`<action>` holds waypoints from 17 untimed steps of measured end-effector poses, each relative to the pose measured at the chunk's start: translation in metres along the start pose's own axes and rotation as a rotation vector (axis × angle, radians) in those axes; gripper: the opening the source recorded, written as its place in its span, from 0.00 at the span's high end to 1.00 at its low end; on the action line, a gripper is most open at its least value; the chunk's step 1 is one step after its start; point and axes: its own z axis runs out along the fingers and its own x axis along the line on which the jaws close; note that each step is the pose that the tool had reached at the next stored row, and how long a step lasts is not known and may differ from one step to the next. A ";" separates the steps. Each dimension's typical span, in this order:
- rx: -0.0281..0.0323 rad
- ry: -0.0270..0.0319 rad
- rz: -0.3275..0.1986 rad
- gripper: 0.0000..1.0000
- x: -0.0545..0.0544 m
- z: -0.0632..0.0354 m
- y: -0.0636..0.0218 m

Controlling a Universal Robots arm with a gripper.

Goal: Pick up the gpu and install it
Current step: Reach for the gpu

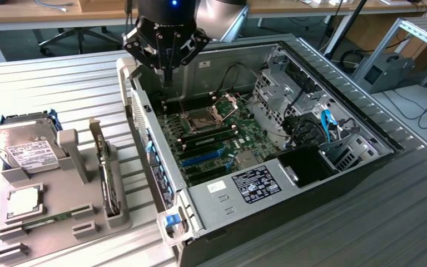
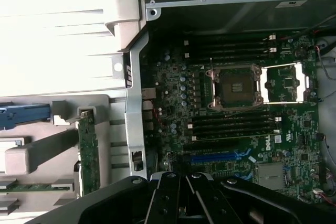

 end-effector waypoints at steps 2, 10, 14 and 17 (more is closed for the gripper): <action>0.0000 0.0000 0.000 0.89 0.001 0.0000 -0.0001; 0.0000 0.0000 0.000 0.89 0.003 -0.0001 -0.0002; 0.0000 0.0000 0.000 0.89 0.004 -0.0001 -0.0003; 0.0000 0.0001 0.000 0.89 0.005 -0.0002 -0.0004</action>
